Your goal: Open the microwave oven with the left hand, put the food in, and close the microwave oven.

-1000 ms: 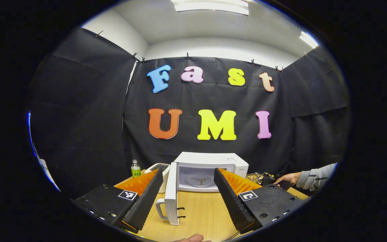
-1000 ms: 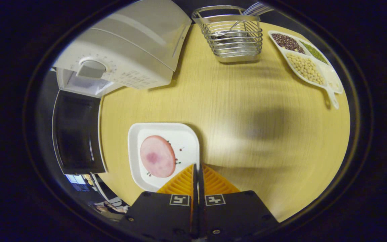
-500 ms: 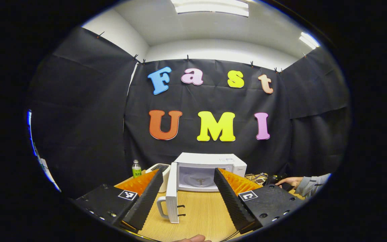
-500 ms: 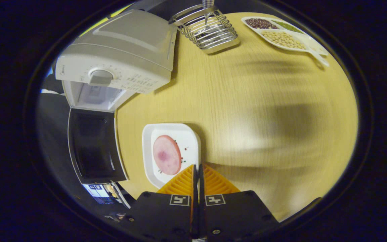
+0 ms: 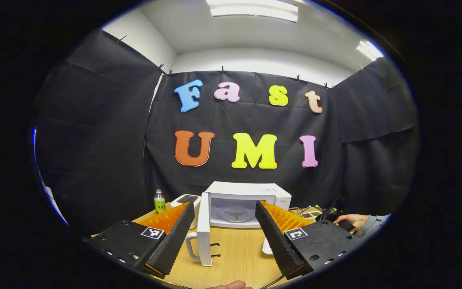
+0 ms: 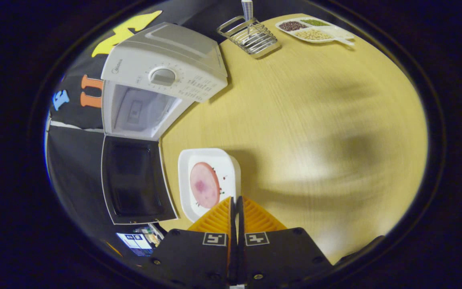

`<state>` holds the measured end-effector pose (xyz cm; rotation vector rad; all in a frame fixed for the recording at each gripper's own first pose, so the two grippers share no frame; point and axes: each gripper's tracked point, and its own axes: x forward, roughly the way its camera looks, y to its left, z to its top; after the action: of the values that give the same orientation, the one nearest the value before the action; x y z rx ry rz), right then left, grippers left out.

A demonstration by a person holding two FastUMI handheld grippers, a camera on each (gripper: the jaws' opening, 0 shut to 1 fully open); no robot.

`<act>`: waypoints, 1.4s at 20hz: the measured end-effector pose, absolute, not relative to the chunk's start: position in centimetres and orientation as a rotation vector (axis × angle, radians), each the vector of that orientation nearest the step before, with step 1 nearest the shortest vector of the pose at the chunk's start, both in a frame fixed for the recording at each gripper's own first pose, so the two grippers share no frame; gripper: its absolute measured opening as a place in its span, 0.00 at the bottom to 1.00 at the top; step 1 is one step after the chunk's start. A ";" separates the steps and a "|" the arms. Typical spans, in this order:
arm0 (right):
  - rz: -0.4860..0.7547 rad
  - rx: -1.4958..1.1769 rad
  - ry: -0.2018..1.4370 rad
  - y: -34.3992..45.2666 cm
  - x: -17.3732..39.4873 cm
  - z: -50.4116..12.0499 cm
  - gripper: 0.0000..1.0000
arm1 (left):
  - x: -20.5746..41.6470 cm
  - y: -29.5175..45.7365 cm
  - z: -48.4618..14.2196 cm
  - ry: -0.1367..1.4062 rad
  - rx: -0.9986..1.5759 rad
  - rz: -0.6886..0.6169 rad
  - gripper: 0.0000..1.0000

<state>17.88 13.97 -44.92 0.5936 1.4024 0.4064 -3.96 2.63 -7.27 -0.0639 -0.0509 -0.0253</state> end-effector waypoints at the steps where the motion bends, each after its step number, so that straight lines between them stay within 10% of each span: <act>1: 0.403 0.638 1.396 14.7 17.6 -44.9 0.04 | -4.0 3.0 -7.3 -0.055 -0.057 -0.023 0.93; 28: 0.064 1.166 0.760 36.9 32.8 -42.3 0.04 | -2.3 10.9 -10.4 -0.014 -0.010 0.076 0.93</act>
<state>32.76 36.90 -42.29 1.1656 0.7603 0.0643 -2.27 10.90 -10.35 -0.0099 -0.0139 0.0763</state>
